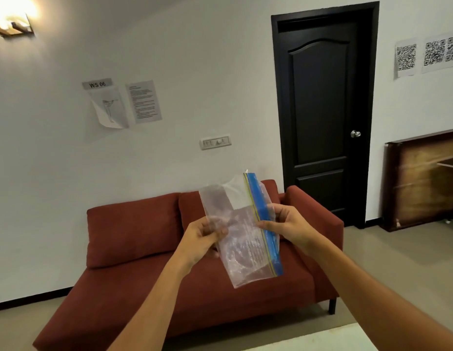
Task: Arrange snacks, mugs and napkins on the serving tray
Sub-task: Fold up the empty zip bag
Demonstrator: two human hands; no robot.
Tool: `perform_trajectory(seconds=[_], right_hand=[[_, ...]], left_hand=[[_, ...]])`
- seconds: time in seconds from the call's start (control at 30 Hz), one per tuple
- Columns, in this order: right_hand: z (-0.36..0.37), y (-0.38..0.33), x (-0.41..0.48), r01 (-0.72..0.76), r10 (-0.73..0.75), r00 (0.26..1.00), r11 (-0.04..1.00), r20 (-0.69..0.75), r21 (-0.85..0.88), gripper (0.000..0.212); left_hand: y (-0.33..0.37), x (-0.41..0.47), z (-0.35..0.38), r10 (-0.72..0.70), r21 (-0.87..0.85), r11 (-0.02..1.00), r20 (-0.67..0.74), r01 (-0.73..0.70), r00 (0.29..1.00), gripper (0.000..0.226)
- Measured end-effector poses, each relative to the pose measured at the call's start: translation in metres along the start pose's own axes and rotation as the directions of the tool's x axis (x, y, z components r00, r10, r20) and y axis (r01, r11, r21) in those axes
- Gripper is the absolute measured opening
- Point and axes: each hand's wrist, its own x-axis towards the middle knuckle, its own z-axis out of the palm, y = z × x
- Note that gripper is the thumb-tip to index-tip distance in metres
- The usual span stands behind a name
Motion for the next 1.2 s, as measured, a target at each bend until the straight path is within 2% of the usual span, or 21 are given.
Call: perform_trajectory(seconds=[0.1,0.17,0.23,0.33,0.4,0.47,0.53,0.6,0.63,0.67,0.7,0.77,0.8,0.83,0.9,0.97,1.03,1.13,1.2], right_hand=[[-0.003,0.003,-0.001,0.030,-0.031,0.997,0.999,0.072,0.015,0.018],[-0.003,0.005,0.001,0.083,-0.084,0.996,0.996,0.038,0.014,0.012],[-0.001,0.007,0.006,0.148,-0.147,0.988,0.989,-0.037,0.029,0.022],[0.001,0.009,0.011,0.225,-0.224,0.972,0.974,-0.064,0.015,0.019],[0.001,0.009,0.013,0.249,-0.250,0.966,0.968,-0.058,-0.031,0.014],[-0.002,0.007,0.015,0.186,-0.186,0.982,0.982,-0.034,-0.017,0.014],[-0.006,-0.002,0.016,0.017,-0.016,1.000,0.992,-0.005,0.123,0.022],[-0.014,-0.013,0.017,-0.153,0.132,0.988,0.935,0.086,0.319,0.039],[-0.016,-0.017,0.017,-0.210,0.173,0.975,0.923,0.139,0.324,0.051],[-0.018,-0.021,0.018,-0.245,0.212,0.963,0.946,0.168,0.212,0.061],[-0.018,-0.024,0.018,-0.259,0.250,0.954,0.965,0.167,0.030,0.071],[-0.013,-0.031,0.020,-0.261,0.301,0.944,0.932,0.135,-0.250,0.084],[-0.011,-0.032,0.022,-0.258,0.306,0.944,0.918,0.125,-0.301,0.084],[-0.011,-0.032,0.024,-0.250,0.302,0.945,0.914,0.123,-0.319,0.075],[-0.013,-0.030,0.023,-0.214,0.256,0.960,0.932,0.111,-0.293,0.045],[-0.015,-0.028,0.020,-0.193,0.214,0.974,0.959,0.079,-0.209,0.028],[-0.016,-0.028,0.018,-0.191,0.198,0.979,0.972,0.039,-0.133,0.020],[-0.016,-0.027,0.019,-0.174,0.174,0.985,0.982,-0.012,-0.075,0.019],[-0.015,-0.027,0.018,-0.159,0.157,0.986,0.987,-0.050,-0.035,0.021]], left_hand=[[0.000,0.001,-0.004,0.073,-0.001,0.997,-0.022,-0.073,0.997,0.013],[0.001,0.002,-0.007,0.116,-0.001,0.993,0.000,-0.116,0.993,0.028],[0.004,0.002,-0.006,0.148,0.028,0.988,0.035,-0.149,0.988,0.042],[0.010,0.003,-0.006,0.202,0.106,0.972,0.067,-0.208,0.977,0.046],[0.014,0.006,-0.005,0.263,0.175,0.949,0.028,-0.264,0.964,0.053],[0.016,0.010,-0.004,0.331,0.243,0.917,-0.026,-0.316,0.943,0.057],[0.018,0.014,-0.002,0.395,0.300,0.882,-0.053,-0.363,0.917,0.061],[0.020,0.016,-0.002,0.441,0.337,0.853,-0.056,-0.399,0.896,0.063],[0.021,0.018,-0.001,0.457,0.348,0.842,-0.055,-0.412,0.888,0.064],[0.022,0.019,-0.001,0.473,0.354,0.834,-0.061,-0.424,0.879,0.065],[0.022,0.020,-0.001,0.484,0.360,0.828,-0.073,-0.430,0.872,0.067],[0.022,0.021,0.001,0.516,0.378,0.809,-0.088,-0.450,0.852,0.066],[0.022,0.021,0.001,0.526,0.385,0.802,-0.090,-0.458,0.846,0.064],[0.021,0.022,0.001,0.528,0.386,0.800,-0.093,-0.459,0.844,0.060],[0.020,0.024,-0.003,0.522,0.364,0.814,-0.115,-0.453,0.845,0.053],[0.019,0.025,-0.007,0.484,0.322,0.849,-0.154,-0.420,0.861,0.042],[0.016,0.024,-0.013,0.397,0.242,0.904,-0.171,-0.352,0.902,0.036],[0.009,0.021,-0.027,0.168,0.043,0.985,-0.051,-0.166,0.984,0.050],[0.004,0.019,-0.035,0.024,-0.224,0.974,0.047,-0.013,0.999,0.061]])
